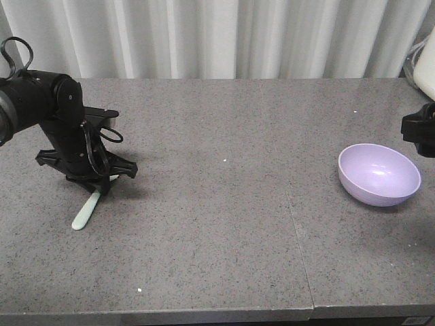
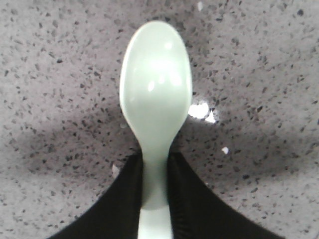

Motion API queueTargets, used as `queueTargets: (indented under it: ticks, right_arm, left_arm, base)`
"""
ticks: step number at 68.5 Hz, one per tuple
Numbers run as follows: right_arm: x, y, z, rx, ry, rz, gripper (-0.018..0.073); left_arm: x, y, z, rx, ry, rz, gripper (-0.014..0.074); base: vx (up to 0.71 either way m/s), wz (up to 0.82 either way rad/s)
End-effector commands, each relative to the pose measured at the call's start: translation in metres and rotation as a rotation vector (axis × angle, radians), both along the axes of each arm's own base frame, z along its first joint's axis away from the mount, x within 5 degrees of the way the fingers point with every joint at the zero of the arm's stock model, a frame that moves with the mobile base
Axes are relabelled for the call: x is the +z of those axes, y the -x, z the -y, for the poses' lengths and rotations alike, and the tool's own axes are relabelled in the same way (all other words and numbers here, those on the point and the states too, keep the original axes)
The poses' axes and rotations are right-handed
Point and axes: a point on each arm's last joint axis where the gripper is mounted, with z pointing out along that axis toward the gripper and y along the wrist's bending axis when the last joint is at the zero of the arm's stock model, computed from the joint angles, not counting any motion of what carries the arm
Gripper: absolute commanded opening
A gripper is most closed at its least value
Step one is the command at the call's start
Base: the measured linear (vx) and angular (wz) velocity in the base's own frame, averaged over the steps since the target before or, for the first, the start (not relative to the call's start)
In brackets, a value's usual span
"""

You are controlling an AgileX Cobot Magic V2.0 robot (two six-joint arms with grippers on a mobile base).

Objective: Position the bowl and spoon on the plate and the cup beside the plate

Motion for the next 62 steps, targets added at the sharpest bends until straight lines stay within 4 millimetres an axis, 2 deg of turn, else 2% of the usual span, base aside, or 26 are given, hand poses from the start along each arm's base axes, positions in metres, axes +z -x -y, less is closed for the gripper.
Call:
queueTargets:
  ticks: [1, 4, 11, 25, 36, 42, 50, 62]
  right_arm:
    - [0.017, 0.0, 0.0, 0.01, 0.012, 0.099, 0.0541]
    - [0.017, 0.0, 0.0, 0.01, 0.012, 0.099, 0.0541]
    - [0.017, 0.0, 0.0, 0.01, 0.014, 0.099, 0.0541]
    - [0.019, -0.001, 0.003, 0.006, 0.065, 0.109, 0.0541]
    - [0.032, -0.002, 0.003, -0.015, 0.046, 0.108, 0.0541]
    - [0.041, -0.009, 0.005, -0.036, 0.067, 0.077, 0.0541]
    - [0.045, -0.025, 0.009, -0.088, 0.096, 0.025, 0.0541]
    - [0.022, -0.062, 0.011, -0.128, 0.137, -0.163, 0.0541]
  left_arm:
    - [0.03, 0.003, 0.005, 0.009, 0.066, 0.114, -0.0008]
    - [0.041, 0.003, 0.005, 0.011, 0.079, 0.171, -0.0008]
    - [0.08, 0.009, 0.004, 0.007, 0.115, 0.342, -0.0008]
    - [0.164, 0.041, -0.004, -0.002, 0.18, 0.667, -0.0008]
    - [0.205, 0.067, -0.01, -0.002, 0.212, 0.818, -0.0006]
    - [0.217, 0.076, -0.013, -0.002, 0.221, 0.862, -0.0006]
    - [0.222, 0.081, -0.014, -0.002, 0.225, 0.878, -0.0006]
    - [0.22, 0.082, -0.014, -0.003, 0.221, 0.855, -0.0006]
  base:
    - [0.0, 0.0]
    - [0.0, 0.0]
    - [0.0, 0.0]
    - [0.0, 0.0]
    - [0.0, 0.0]
    - [0.0, 0.0]
    - [0.0, 0.0]
    - [0.0, 0.0]
